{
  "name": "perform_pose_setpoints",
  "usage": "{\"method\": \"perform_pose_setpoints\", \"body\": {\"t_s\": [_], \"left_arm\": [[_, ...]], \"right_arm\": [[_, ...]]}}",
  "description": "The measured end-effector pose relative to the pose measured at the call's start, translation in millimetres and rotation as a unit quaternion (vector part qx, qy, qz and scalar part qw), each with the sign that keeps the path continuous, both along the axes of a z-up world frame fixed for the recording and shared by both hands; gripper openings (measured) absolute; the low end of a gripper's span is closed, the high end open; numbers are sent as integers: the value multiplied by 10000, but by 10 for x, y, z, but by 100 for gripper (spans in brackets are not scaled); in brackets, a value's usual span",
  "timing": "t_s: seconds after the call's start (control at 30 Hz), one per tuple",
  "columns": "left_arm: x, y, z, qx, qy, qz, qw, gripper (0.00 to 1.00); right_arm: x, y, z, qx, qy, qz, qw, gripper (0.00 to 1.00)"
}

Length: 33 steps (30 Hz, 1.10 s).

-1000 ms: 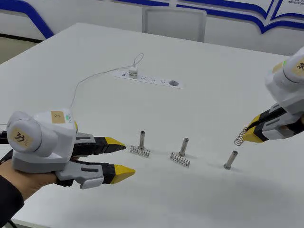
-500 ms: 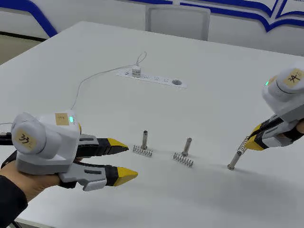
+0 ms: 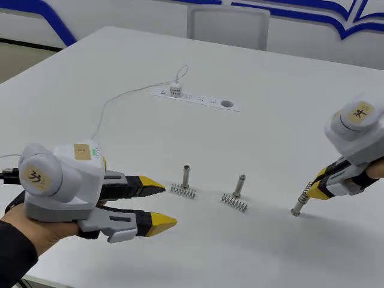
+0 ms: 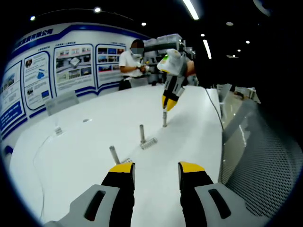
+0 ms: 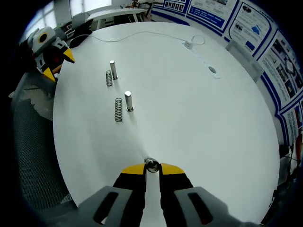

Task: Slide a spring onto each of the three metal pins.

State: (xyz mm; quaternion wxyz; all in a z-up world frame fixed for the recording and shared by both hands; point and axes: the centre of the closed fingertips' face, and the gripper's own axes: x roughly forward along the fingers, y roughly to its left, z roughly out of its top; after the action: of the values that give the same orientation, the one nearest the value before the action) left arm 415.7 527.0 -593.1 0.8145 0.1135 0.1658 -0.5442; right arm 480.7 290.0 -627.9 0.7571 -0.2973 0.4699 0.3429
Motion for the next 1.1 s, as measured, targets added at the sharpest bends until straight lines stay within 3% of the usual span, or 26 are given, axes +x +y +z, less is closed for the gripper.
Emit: {"method": "perform_pose_setpoints", "body": {"t_s": [0.57, 0.83, 1.1], "left_arm": [[-1, -4, 10, 5, -18, -1, 10000, 37], [-2, -12, 5, 15, -15, -28, 10000, 37], [-6, -22, 13, 15, -28, -47, 10000, 37]], "right_arm": [[8, 3, -265, -15, 122, -200, 9997, 12], [7, 5, -181, 59, -19, -200, 9998, 16], [21, 87, 62, 57, -349, -40, 9994, 18]]}}
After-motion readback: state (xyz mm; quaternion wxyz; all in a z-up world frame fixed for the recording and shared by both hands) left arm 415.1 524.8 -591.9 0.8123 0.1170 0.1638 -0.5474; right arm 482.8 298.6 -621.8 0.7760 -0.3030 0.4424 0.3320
